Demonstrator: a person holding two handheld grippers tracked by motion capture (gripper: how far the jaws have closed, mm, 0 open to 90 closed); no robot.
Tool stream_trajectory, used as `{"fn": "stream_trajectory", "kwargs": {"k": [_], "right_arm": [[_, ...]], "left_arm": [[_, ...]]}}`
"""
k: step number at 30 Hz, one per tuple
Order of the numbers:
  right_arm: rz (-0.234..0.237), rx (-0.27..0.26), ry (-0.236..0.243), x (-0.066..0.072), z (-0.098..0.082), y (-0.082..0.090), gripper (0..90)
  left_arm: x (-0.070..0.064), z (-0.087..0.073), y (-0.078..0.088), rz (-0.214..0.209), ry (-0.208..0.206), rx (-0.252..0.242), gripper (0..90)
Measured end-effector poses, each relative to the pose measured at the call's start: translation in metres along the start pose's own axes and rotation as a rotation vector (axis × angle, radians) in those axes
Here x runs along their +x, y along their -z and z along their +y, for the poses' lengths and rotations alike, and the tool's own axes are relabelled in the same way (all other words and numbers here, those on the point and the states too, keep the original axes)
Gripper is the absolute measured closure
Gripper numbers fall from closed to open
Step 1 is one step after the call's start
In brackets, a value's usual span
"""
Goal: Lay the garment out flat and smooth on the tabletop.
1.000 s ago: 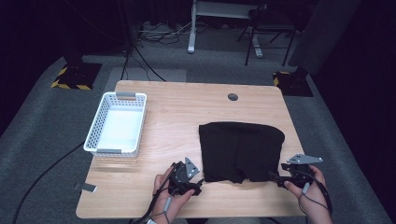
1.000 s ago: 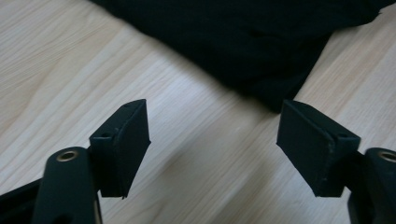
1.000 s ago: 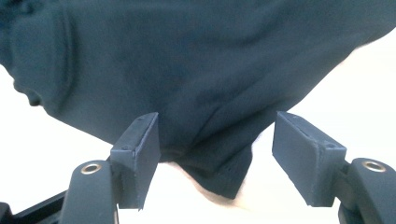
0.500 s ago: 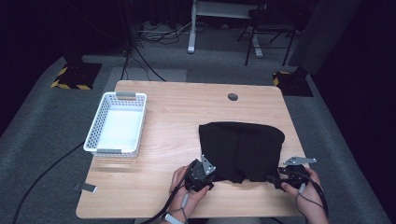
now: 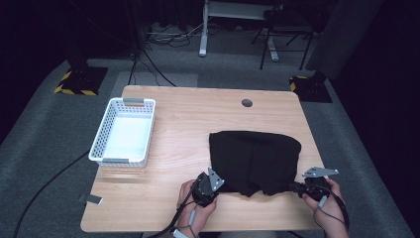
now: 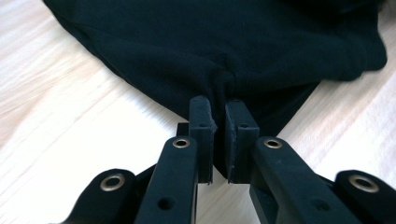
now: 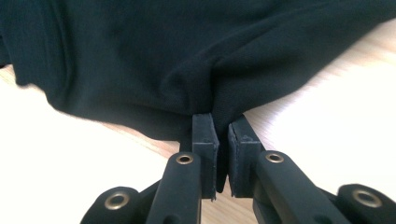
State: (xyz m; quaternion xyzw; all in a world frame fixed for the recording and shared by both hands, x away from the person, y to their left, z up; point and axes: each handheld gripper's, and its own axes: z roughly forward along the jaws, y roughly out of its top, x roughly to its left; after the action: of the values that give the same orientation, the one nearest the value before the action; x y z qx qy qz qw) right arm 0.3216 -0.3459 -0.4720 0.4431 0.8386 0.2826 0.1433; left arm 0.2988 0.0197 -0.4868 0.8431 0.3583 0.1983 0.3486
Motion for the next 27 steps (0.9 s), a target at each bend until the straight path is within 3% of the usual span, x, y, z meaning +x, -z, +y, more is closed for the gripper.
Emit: {"fn": "stream_trajectory", "kwargs": {"k": [6,9,10,12,14,16,22,27], "right_arm": [[-0.05,-0.023,-0.033,-0.008,-0.009,0.024,84.7],[-0.045,-0.028,-0.078,-0.014,-0.021,0.033,83.5],[-0.038,-0.03,-0.092,-0.014,-0.024,0.034,77.4],[-0.021,-0.041,-0.126,-0.015,-0.028,0.034,56.5],[-0.027,-0.055,-0.132,-0.015,-0.031,0.037,50.0],[-0.025,-0.077,-0.14,-0.015,-0.033,0.041,45.6],[-0.022,-0.086,-0.144,-0.008,-0.035,0.048,43.5],[-0.013,-0.09,-0.13,-0.003,-0.037,0.045,41.7]], "left_arm": [[0.006,-0.016,0.029,0.034,0.004,-0.012,83.6],[0.006,-0.024,0.039,0.016,0.017,-0.01,83.4],[0.007,-0.026,0.041,0.008,0.022,-0.013,82.6],[0.008,-0.029,0.046,0.006,0.048,-0.036,69.1],[0.009,-0.029,0.049,-0.009,0.06,-0.061,52.5],[0.01,-0.029,0.052,-0.008,0.067,-0.063,45.3],[0.007,-0.03,0.052,0.066,0.128,-0.059,37.1],[0.002,-0.029,0.049,0.11,0.134,-0.064,34.4]]}}
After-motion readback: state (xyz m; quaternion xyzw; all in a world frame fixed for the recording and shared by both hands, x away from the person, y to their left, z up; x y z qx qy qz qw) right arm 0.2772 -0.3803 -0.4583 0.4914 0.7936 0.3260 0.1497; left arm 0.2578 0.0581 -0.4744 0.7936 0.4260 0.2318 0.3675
